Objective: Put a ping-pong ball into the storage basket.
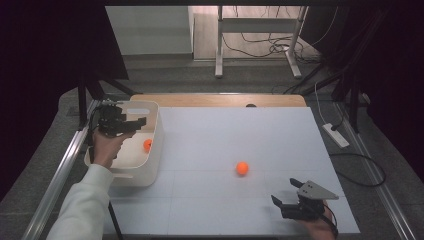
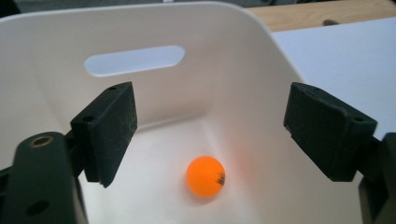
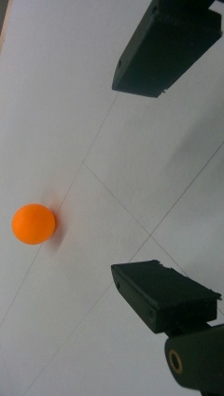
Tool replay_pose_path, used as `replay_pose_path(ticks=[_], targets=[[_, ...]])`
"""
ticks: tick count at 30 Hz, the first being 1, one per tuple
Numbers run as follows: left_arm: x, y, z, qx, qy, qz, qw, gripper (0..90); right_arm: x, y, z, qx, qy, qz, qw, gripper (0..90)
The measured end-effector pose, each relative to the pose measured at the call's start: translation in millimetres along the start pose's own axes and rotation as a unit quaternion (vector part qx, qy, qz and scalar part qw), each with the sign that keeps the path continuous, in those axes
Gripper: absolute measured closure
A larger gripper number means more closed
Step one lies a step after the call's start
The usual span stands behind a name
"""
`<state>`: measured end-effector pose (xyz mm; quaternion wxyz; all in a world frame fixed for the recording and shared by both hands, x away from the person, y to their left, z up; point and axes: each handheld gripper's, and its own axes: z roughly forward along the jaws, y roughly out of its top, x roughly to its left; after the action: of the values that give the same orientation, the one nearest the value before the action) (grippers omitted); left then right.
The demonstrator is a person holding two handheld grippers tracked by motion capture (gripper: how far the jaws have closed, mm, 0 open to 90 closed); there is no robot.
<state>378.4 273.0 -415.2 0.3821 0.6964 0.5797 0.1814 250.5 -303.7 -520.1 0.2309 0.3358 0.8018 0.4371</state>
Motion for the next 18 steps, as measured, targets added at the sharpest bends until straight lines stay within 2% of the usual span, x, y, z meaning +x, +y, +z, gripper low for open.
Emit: replay_pose_path(ticks=[3, 9, 14, 18], targets=[[-4.3, 0.4, -3.7, -0.007, -0.007, 0.008, 0.9999, 16.8, 0.0, 0.0, 0.0, 0.0, 0.0, -0.001, 1.0, 10.7], [-8.4, -1.4, -8.9, -0.019, -0.023, 0.01, 0.9995, 15.8, -0.7, 0.1, -0.4, -0.001, 0.0, 0.0, 1.0, 10.8], [-8.8, -4.2, -16.1, -0.041, -0.037, 0.012, 0.9984, 16.7, -0.6, 0.3, -0.1, -0.002, -0.001, 0.0, 1.0, 10.7], [-11.6, -5.9, -20.9, -0.049, -0.048, 0.016, 0.9975, 17.0, -1.0, 1.5, 0.8, -0.004, 0.0, 0.002, 1.0, 10.8]])
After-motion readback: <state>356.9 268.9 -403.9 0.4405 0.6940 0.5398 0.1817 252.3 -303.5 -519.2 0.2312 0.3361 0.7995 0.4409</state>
